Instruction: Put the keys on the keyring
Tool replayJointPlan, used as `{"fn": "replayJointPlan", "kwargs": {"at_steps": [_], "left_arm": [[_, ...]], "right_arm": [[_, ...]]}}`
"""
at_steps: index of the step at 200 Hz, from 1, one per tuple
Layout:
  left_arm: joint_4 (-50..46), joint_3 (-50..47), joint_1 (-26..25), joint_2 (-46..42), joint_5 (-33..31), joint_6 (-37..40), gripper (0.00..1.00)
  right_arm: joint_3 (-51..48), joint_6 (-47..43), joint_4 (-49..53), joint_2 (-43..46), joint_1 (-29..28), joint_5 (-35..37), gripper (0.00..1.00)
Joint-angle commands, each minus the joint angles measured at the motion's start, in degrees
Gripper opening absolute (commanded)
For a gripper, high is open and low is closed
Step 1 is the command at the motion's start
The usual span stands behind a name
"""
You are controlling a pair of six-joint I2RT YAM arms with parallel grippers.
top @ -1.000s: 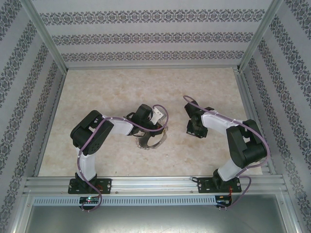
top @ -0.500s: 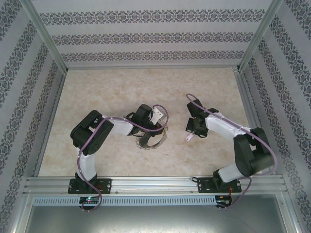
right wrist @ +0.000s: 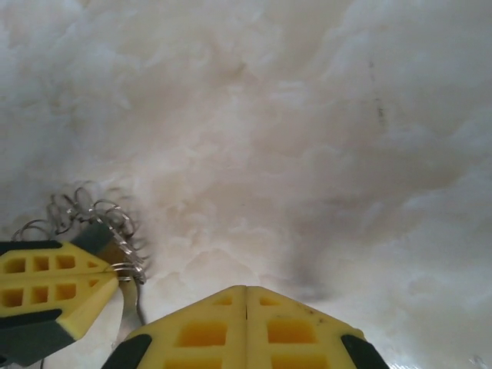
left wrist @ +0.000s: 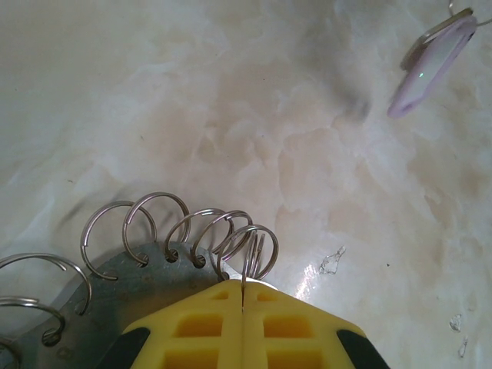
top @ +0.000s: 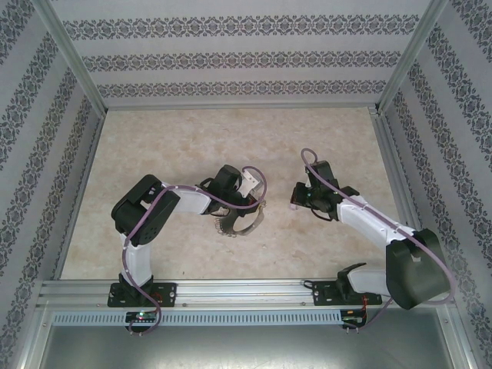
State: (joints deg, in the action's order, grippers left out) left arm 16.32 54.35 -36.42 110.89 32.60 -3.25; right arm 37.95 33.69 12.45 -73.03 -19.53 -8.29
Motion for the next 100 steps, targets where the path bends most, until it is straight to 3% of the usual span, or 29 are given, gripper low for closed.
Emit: {"fn": "replayJointPlan", "kwargs": {"at_steps": [1,100], "left_arm": [[0.91,0.26,-0.75,-2.87,1.42,3.31,0.00],[-0.92,0.95,-0.75,-9.41,0.72,7.85,0.00]], "right_arm": [[-2.99,-3.37,-11.46,2.14,1.13,-6.67,0.00],[-6.29,-9.19,-24.03,0.70,5.64,-27.85,0.00]]}}
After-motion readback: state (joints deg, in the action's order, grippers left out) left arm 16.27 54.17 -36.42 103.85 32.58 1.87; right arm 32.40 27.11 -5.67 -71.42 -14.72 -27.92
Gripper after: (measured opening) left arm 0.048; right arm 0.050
